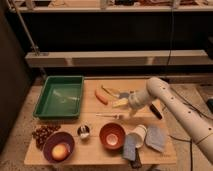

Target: Place fork in plastic cup

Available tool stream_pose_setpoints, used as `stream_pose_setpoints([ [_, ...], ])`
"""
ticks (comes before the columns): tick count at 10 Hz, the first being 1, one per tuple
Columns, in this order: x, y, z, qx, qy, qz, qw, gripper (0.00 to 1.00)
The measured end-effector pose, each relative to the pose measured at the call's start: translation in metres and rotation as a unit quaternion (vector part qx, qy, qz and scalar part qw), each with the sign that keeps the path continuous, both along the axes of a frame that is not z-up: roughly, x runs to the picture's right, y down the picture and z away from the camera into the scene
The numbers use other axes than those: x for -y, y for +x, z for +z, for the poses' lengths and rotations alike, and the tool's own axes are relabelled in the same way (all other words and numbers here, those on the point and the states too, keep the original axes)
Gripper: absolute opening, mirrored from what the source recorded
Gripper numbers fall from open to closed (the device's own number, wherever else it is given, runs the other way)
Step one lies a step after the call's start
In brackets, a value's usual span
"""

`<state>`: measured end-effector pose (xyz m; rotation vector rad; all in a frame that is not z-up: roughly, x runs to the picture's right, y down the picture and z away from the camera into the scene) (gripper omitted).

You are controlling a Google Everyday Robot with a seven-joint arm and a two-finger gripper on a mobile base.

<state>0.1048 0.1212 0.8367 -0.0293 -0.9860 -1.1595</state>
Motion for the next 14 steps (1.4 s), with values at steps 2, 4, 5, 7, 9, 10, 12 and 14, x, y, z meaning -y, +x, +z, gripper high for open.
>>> stream_pose_setpoints([
  [2, 0.000, 0.000, 0.000, 0.000, 0.000, 0.000, 1.0000, 0.80],
  [4, 0.001, 0.001, 0.000, 0.003, 0.000, 0.002, 1.0000, 0.80],
  [5, 0.003, 0.004, 0.000, 0.009, 0.000, 0.004, 1.0000, 0.80],
  [7, 0.006, 0.014, -0.001, 0.025, -0.001, 0.020, 0.9995, 0.80],
  [9, 0.007, 0.017, 0.002, 0.043, -0.009, 0.032, 0.9985, 0.80],
  [10, 0.008, 0.016, 0.004, 0.051, -0.013, 0.036, 0.9980, 0.80],
  [12, 0.009, 0.018, 0.007, 0.063, -0.022, 0.048, 0.9966, 0.80],
  [14, 0.008, 0.017, 0.010, 0.074, -0.033, 0.053, 0.9953, 0.80],
])
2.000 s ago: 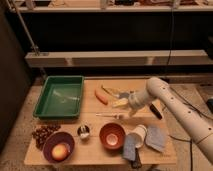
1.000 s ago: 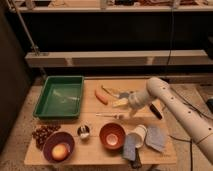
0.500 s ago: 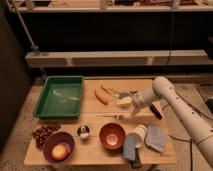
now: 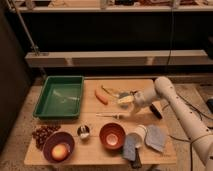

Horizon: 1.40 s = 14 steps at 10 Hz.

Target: Place fork in plastic cup

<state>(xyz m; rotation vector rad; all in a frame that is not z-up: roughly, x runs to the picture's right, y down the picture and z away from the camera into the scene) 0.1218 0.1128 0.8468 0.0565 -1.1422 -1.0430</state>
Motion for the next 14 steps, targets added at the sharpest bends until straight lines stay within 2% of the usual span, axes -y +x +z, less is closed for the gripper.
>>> stream_pose_setpoints([
  [3, -0.005, -0.004, 0.002, 0.009, -0.012, -0.001, 0.9999, 0.80],
  [5, -0.013, -0.005, 0.004, 0.003, -0.021, -0.007, 0.9998, 0.80],
  [10, -0.026, -0.009, 0.006, -0.030, -0.021, -0.030, 0.9989, 0.80],
  [14, -0.030, -0.007, 0.010, -0.041, -0.016, -0.026, 0.9987, 0.80],
])
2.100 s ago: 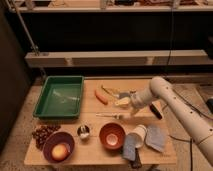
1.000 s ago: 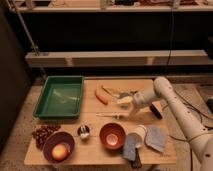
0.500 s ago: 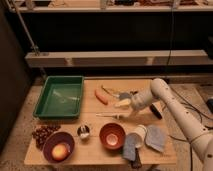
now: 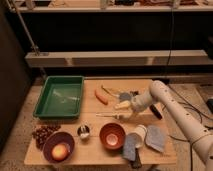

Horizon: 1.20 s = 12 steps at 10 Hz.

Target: Place fork in plastic cup

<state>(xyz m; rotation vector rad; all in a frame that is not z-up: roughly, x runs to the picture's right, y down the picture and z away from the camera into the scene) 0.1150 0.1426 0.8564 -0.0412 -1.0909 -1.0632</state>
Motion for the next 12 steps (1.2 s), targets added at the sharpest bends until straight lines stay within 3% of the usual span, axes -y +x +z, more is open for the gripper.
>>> stream_pose_setpoints([
  [7, 0.015, 0.010, 0.007, 0.005, 0.025, 0.021, 0.9995, 0.80],
  [12, 0.014, 0.003, 0.013, 0.012, 0.019, 0.013, 0.9997, 0.80],
])
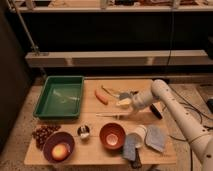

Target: Place fork in plastic cup

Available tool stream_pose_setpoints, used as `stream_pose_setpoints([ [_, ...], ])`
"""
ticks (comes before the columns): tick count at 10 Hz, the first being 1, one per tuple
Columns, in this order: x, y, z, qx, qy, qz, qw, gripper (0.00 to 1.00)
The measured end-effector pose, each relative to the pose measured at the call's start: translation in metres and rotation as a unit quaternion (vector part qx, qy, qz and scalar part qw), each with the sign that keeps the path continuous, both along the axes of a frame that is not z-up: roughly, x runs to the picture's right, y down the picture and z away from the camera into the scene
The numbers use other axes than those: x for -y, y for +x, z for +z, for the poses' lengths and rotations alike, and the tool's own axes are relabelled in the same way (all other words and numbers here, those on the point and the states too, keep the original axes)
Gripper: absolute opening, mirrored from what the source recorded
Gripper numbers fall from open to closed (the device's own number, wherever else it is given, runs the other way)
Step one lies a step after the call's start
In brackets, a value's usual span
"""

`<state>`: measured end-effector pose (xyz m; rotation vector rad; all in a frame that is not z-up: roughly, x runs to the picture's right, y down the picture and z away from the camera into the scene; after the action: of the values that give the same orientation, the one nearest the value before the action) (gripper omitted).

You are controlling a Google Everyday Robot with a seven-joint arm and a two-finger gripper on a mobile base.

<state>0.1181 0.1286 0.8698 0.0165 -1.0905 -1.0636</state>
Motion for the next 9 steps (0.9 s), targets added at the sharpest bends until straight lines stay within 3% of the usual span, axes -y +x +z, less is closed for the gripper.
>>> stream_pose_setpoints([
  [9, -0.0045, -0.0053, 0.0057, 0.000, -0.005, -0.007, 1.0000, 0.80],
])
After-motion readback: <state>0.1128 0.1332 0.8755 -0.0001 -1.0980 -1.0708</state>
